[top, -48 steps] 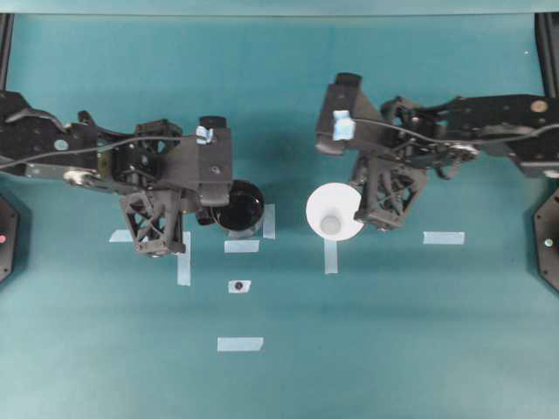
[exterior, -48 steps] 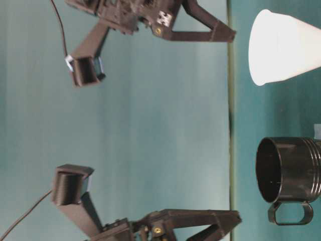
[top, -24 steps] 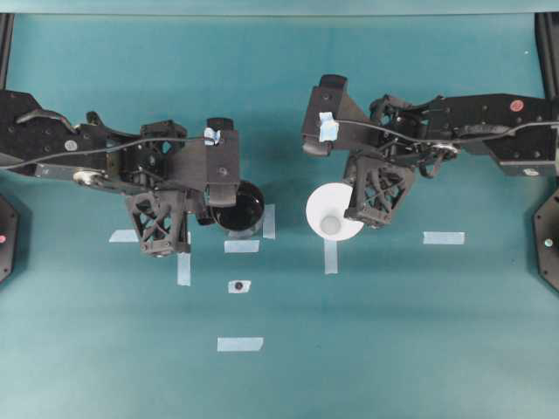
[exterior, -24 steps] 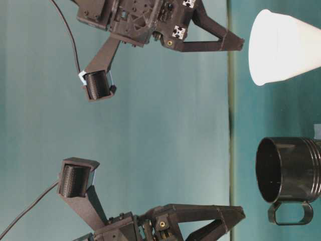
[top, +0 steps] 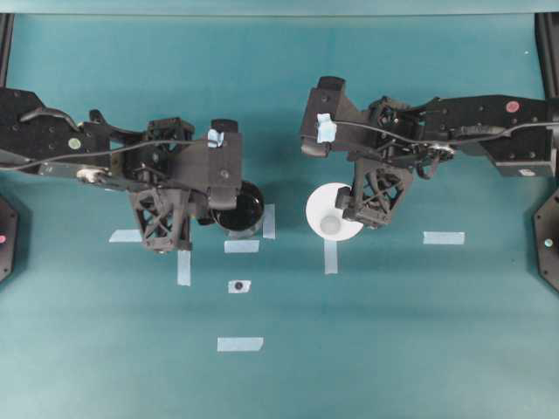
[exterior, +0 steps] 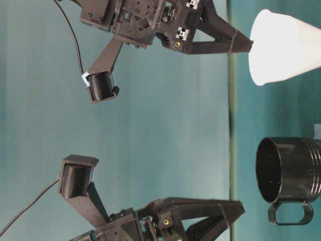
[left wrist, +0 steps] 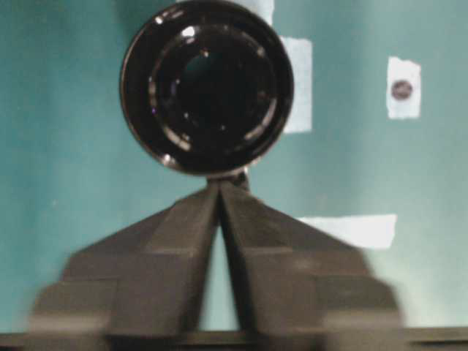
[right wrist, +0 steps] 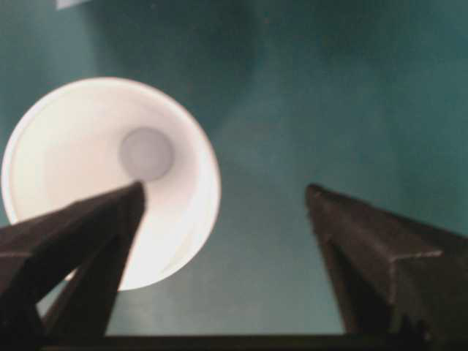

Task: Holding the cup holder with the left arm, the right arm places the cup into the cup holder.
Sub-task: 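Move left gripper over the black cup holder and right gripper over the white cup, then lower both open grippers around the holder rim and the cup rim, then close left gripper on holder rim and right gripper on cup rim, lift both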

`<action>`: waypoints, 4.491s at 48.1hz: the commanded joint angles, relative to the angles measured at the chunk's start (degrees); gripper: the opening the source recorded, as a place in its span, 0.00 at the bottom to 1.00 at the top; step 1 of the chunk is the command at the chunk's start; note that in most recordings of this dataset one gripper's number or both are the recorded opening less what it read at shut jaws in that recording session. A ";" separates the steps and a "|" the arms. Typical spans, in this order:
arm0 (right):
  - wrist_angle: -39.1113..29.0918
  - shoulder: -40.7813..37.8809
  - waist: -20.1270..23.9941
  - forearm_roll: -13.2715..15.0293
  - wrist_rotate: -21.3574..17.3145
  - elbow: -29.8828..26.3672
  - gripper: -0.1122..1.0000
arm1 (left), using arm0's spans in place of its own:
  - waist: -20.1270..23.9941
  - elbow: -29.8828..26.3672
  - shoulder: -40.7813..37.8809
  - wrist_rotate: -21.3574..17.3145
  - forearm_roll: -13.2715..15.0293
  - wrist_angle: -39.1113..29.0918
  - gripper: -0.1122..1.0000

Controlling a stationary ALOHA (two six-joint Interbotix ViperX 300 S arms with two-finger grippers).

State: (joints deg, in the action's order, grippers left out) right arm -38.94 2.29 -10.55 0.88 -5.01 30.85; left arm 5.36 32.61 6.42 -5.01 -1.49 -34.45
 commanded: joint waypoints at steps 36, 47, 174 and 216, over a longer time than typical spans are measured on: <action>4.22 -2.64 -2.37 0.00 0.44 1.58 0.95 | 0.70 -1.05 -5.89 4.04 -0.09 0.26 0.92; 5.27 -3.34 -2.72 0.09 0.35 1.58 0.95 | 1.58 -1.58 -8.61 4.04 -0.18 0.26 0.92; 4.92 -5.45 -0.79 -0.26 -0.09 -0.26 0.93 | 2.11 -2.72 -10.37 4.13 -0.09 -1.41 0.87; 3.96 -5.45 0.79 -1.14 0.18 -1.41 0.47 | 2.11 -3.34 -9.84 4.13 -0.09 -1.49 0.30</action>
State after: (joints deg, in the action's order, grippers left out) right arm -34.98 -4.66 -10.81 0.35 -5.01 30.76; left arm 7.38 30.41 -5.01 -0.97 -1.32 -36.04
